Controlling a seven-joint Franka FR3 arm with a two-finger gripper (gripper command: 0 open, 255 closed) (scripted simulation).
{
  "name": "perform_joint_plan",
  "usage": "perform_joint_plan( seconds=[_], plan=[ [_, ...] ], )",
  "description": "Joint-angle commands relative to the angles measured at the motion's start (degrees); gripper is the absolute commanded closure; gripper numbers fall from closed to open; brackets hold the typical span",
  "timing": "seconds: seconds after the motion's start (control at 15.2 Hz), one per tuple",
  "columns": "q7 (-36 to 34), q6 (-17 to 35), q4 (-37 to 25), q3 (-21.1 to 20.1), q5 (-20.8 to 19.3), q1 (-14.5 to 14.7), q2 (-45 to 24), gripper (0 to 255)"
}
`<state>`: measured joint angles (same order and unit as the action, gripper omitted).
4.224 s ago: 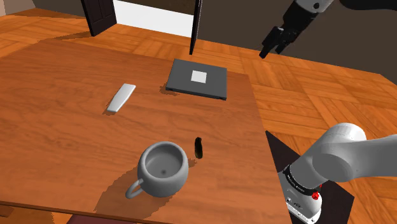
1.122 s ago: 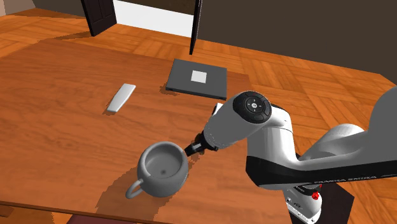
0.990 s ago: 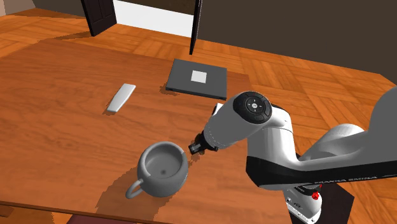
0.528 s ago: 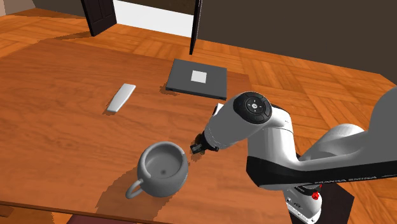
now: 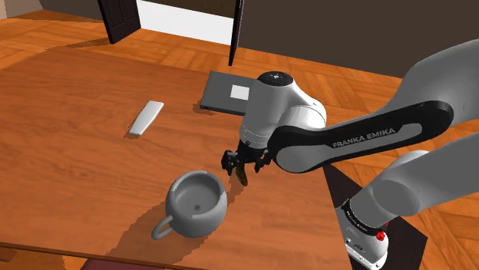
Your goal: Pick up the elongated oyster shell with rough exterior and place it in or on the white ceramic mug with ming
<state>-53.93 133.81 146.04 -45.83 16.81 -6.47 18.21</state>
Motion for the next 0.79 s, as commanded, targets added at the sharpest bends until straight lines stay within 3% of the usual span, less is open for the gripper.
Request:
perform_joint_plan(
  seconds=[0.0, 0.26, 0.73],
  plan=[
    [-0.4, 1.5, 0.5, -0.4, 0.0, -0.5, -1.6, 0],
    [-1.8, 5.1, 1.5, -1.9, -1.7, -1.6, -4.5, 0],
    [-1.8, 5.0, 1.5, -1.9, -1.7, -1.6, -4.5, 0]
  ],
)
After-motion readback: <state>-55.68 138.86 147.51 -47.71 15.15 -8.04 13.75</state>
